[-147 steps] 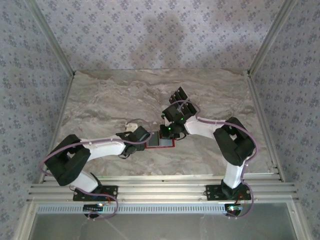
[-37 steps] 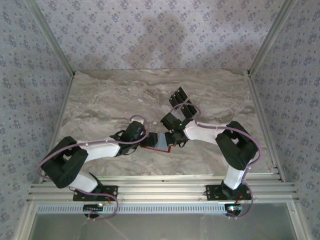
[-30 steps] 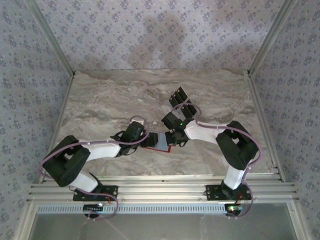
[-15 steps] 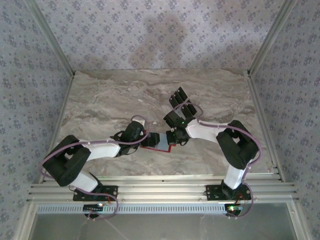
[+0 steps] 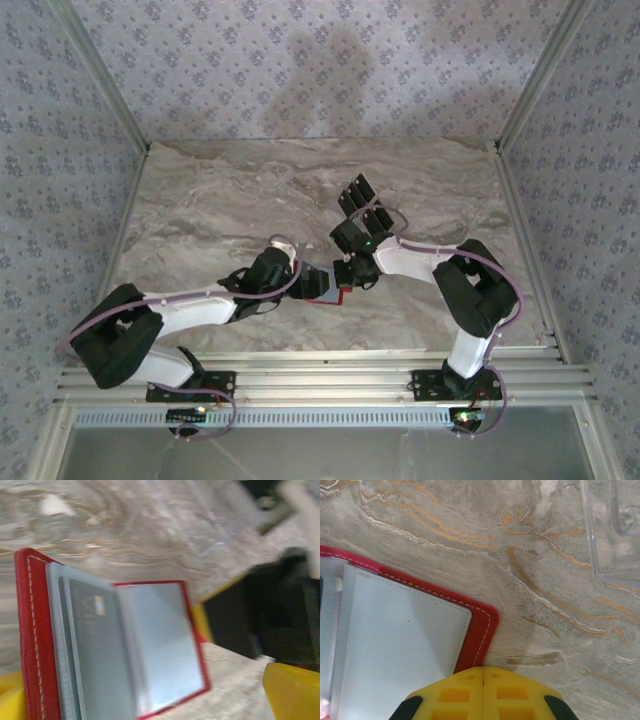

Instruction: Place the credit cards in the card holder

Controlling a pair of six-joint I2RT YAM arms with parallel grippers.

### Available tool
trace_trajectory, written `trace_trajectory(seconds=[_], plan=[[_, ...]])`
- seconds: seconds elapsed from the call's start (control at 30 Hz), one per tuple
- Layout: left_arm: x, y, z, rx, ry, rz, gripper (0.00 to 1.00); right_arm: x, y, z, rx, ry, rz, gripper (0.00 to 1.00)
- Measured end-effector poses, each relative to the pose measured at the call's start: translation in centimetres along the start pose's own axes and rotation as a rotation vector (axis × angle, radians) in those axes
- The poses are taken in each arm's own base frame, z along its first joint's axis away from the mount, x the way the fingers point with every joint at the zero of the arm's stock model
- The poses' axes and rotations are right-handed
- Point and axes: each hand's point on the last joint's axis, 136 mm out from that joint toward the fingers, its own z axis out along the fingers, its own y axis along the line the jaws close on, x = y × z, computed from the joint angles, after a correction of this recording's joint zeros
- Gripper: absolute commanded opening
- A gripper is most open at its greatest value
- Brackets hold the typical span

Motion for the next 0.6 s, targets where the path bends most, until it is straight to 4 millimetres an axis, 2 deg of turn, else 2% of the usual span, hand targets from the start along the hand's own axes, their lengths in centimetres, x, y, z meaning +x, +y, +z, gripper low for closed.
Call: trace_trajectory(seconds=[0.2,0.33,0.47,0.6], plan=[[0.5,-3.3,0.5,0.074,0.005,0.025,1.00,-0.1,-0.1,0.0,-0.023,0.010,0.016,0.00],[1.4,-4.1,1.8,0.092,0.024,0.029,1.00,-0.2,-0.2,-0.1,-0.055,0.018,0.036,0.00],[2.4,-4.2,2.7,0.089,0.033,0.036,1.00,-0.2,-0.3,-0.2,-0.094,0.015,0.055,0.11],[2.5,-4.5,2.8,0.100,0.018,0.034,1.00,-0.2,-0.3,-0.2,-0.123,0.013,0.068,0.20]])
